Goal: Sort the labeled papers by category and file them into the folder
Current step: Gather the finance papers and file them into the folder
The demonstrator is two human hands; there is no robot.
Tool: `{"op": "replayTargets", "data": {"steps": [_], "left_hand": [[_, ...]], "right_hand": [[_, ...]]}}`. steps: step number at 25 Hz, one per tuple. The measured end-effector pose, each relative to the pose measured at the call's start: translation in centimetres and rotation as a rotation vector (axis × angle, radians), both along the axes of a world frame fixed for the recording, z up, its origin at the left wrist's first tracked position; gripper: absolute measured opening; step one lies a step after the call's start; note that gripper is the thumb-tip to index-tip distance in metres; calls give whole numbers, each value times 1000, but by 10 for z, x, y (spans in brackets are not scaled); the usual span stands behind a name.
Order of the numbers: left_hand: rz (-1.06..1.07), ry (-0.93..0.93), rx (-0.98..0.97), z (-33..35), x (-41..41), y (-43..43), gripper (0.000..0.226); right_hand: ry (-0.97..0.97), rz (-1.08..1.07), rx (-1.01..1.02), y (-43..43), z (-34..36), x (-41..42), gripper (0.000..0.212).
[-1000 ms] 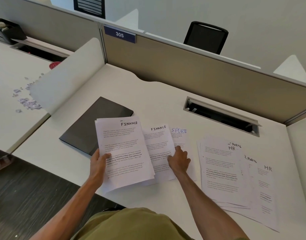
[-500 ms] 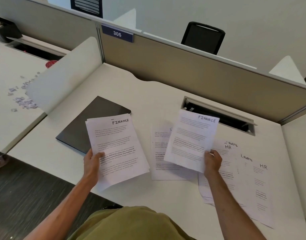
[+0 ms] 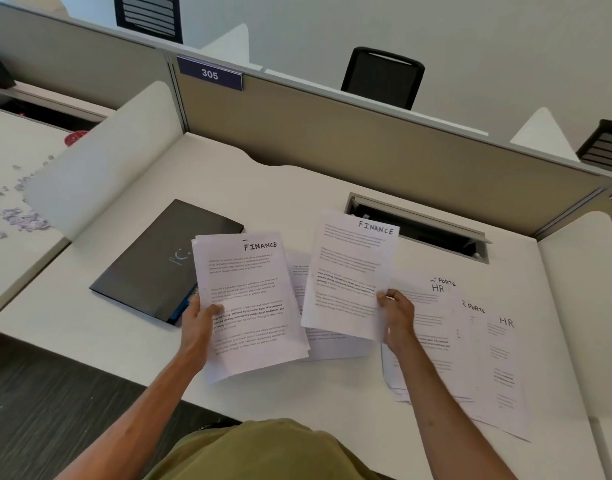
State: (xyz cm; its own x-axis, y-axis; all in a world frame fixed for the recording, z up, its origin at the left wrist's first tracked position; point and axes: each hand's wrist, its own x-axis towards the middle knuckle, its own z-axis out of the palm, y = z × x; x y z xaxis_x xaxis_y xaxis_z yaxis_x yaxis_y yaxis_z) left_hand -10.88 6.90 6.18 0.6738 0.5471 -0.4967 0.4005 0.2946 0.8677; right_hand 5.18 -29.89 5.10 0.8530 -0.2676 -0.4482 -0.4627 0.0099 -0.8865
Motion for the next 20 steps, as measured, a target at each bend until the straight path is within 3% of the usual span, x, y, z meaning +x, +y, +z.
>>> {"op": "replayTargets", "data": {"steps": [8,12,20], "left_hand": [[-131,-26,60,10,28,-29,29],[-150,-38,67,16,36,-41,26],[-201,-94,26,19,42,-51,20]], "right_hand": [[33,307,49,51,17,-15,22],[46,365,28,63,15,-24,12],[16,401,33,75,15,-34,15]]}}
